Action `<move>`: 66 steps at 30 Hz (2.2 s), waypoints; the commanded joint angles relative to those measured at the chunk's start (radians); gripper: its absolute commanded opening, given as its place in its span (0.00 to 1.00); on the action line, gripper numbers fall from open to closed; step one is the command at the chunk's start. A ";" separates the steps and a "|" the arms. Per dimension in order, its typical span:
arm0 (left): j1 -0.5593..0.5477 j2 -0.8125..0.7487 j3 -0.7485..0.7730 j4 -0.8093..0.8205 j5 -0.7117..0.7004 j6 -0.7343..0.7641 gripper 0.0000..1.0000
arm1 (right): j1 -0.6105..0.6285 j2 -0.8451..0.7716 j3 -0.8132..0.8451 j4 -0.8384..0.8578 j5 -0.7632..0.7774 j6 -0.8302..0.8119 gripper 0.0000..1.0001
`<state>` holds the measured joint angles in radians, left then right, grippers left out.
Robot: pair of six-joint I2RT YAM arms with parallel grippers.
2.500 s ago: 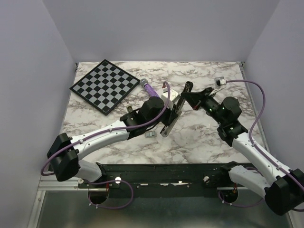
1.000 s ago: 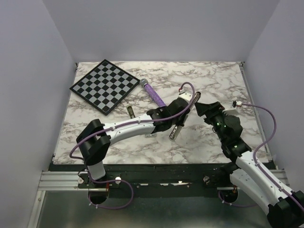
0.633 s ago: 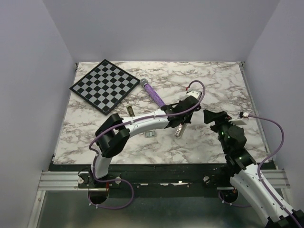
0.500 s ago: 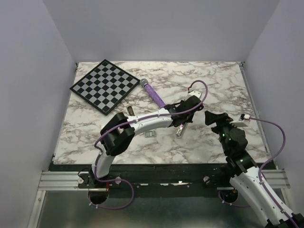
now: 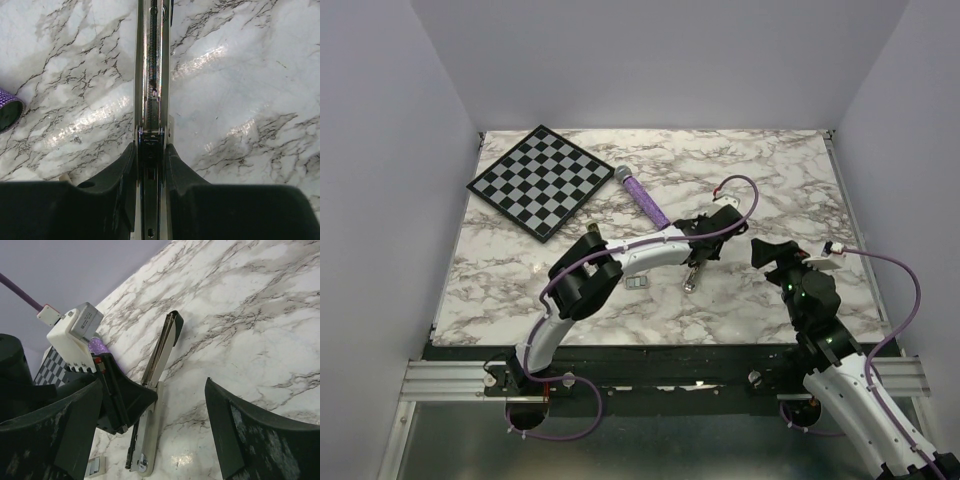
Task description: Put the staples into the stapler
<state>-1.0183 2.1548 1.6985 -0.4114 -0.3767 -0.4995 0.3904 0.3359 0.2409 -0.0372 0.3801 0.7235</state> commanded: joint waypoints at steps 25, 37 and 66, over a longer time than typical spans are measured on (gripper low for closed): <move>0.041 0.073 0.090 -0.001 0.009 -0.063 0.48 | -0.002 0.011 0.017 -0.027 -0.027 -0.116 0.92; 0.124 -0.288 -0.163 0.147 0.022 -0.145 0.97 | -0.002 0.221 0.147 -0.029 -0.254 -0.191 1.00; 0.463 -1.208 -0.839 0.621 -0.419 0.414 0.99 | 0.243 1.281 0.791 -0.489 -0.073 -0.168 1.00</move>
<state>-0.5598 0.9596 0.8890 0.0879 -0.7227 -0.1890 0.6250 1.5703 0.9939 -0.4301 0.2413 0.5343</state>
